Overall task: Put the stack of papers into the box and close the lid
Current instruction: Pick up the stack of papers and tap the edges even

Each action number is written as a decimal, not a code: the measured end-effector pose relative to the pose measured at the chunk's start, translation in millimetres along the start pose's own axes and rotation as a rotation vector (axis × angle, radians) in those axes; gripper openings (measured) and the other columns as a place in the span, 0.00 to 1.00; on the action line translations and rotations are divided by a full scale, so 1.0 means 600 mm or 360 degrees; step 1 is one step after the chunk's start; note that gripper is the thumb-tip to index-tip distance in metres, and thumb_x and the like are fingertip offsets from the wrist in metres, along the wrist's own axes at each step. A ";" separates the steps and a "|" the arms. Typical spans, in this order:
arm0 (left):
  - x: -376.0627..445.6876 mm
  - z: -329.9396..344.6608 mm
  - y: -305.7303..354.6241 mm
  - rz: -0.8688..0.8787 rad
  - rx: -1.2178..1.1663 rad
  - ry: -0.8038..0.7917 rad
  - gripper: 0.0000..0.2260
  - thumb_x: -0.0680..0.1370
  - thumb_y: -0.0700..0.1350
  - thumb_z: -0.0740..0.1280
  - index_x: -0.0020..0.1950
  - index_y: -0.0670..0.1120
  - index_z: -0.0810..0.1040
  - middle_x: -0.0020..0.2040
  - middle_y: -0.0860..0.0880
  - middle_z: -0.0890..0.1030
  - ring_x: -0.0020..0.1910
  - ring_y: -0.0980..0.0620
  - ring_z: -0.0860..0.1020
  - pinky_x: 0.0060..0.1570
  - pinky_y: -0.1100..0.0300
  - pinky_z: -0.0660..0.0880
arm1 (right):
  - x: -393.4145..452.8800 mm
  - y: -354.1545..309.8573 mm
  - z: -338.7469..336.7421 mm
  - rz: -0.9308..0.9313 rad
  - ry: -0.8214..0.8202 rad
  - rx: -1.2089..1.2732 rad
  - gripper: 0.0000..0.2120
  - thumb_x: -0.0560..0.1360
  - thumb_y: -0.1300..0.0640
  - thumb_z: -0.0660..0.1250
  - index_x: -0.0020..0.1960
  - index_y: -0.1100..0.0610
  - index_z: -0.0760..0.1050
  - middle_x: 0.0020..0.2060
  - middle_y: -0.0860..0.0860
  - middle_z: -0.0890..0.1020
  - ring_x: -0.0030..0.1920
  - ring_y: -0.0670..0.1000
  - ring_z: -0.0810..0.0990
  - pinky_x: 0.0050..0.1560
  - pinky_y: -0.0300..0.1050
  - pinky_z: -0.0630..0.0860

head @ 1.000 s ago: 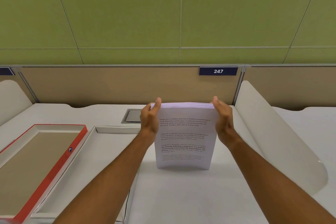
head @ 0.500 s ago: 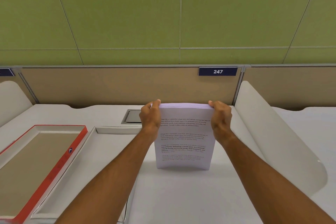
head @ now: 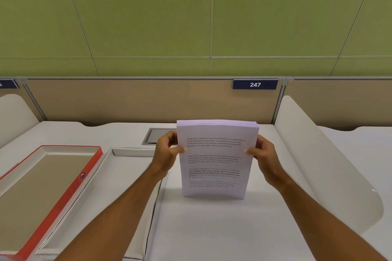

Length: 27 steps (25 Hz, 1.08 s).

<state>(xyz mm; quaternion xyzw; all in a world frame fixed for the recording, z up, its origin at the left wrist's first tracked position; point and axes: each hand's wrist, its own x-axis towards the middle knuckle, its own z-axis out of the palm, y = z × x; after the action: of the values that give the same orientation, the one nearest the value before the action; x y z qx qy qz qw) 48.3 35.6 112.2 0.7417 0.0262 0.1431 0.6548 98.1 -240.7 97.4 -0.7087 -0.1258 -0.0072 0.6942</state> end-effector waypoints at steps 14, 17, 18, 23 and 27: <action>-0.002 -0.029 -0.045 0.0039 0.0491 0.0042 0.09 0.71 0.40 0.75 0.46 0.51 0.80 0.43 0.55 0.83 0.44 0.57 0.82 0.45 0.68 0.75 | -0.017 0.045 -0.029 0.0054 -0.0036 -0.0491 0.11 0.72 0.63 0.73 0.53 0.55 0.79 0.48 0.50 0.85 0.49 0.51 0.84 0.48 0.41 0.82; -0.006 -0.029 -0.058 0.0033 0.0398 0.0079 0.09 0.71 0.39 0.75 0.48 0.49 0.80 0.45 0.53 0.84 0.46 0.56 0.82 0.44 0.69 0.76 | -0.021 0.050 -0.031 0.0087 -0.0062 -0.0493 0.10 0.73 0.61 0.73 0.52 0.54 0.79 0.47 0.48 0.85 0.48 0.50 0.84 0.45 0.37 0.82; -0.008 -0.029 -0.063 0.0010 0.0391 0.0077 0.10 0.71 0.39 0.75 0.49 0.48 0.80 0.45 0.53 0.84 0.45 0.56 0.82 0.43 0.69 0.76 | -0.022 0.053 -0.033 0.0104 -0.0074 -0.0494 0.09 0.73 0.61 0.73 0.52 0.54 0.79 0.47 0.48 0.86 0.49 0.50 0.84 0.46 0.37 0.82; -0.013 -0.027 -0.080 -0.0071 0.0472 0.0058 0.09 0.70 0.41 0.76 0.48 0.46 0.81 0.43 0.53 0.84 0.43 0.55 0.83 0.45 0.66 0.77 | -0.025 0.063 -0.032 0.0173 -0.0045 -0.0517 0.08 0.73 0.62 0.72 0.53 0.59 0.81 0.48 0.52 0.86 0.49 0.53 0.84 0.53 0.48 0.82; -0.012 -0.032 -0.071 -0.0089 0.0423 0.0054 0.09 0.70 0.41 0.77 0.48 0.44 0.83 0.43 0.50 0.85 0.42 0.53 0.83 0.45 0.64 0.78 | -0.022 0.052 -0.027 0.0161 -0.0033 -0.0487 0.08 0.73 0.63 0.72 0.52 0.60 0.81 0.47 0.54 0.86 0.49 0.55 0.84 0.52 0.48 0.82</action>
<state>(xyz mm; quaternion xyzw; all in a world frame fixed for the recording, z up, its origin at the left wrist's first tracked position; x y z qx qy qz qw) 43.3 58.6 70.9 0.8184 0.0767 0.1328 0.5538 93.6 -259.1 64.8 -0.8117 -0.0943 0.0160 0.5762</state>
